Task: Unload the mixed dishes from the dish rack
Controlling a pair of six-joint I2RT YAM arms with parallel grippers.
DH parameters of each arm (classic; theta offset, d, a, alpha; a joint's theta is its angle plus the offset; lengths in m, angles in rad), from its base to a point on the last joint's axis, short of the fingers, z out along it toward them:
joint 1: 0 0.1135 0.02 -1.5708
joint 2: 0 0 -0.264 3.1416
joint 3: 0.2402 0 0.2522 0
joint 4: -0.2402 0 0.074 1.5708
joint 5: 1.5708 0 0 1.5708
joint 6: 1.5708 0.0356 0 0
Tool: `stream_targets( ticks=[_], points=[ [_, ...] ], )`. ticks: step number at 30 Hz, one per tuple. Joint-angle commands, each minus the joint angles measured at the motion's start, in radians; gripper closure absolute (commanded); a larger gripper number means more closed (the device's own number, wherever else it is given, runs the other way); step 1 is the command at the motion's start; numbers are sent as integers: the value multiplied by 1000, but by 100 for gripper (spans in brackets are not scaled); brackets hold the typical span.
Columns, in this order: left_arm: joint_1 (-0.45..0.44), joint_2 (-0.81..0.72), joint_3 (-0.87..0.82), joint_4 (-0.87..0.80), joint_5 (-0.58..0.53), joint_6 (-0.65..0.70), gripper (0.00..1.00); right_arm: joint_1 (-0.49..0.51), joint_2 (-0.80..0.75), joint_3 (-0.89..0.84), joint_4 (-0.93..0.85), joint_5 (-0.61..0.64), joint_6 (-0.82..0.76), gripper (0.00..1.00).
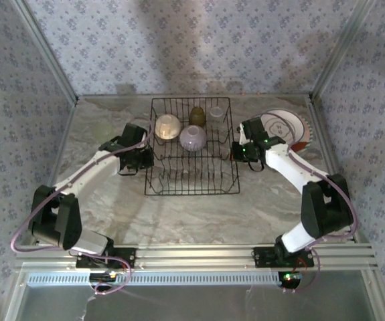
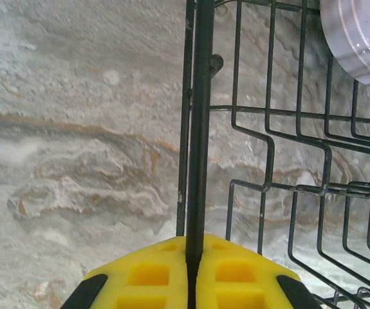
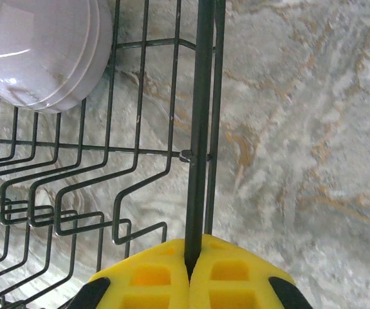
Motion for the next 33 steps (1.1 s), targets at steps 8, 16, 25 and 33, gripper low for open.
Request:
stream_targets(
  ticks=[8,16,25,33],
  points=[
    [-108,-163,-130,8,-20,-135,100,-12,-250,-166,-11,20,48,100],
    [-110,-215,-123,-17,-29,-114,78,-20,-286,-147,-49,89,59,77],
    [-108,-312,-45,-115,-59,-59,36,16,-267,-9,-60,249,9,40],
    [-103,-446,-17,-122,-60,5,6,95,-18,301,-144,298,-104,23]
  ],
)
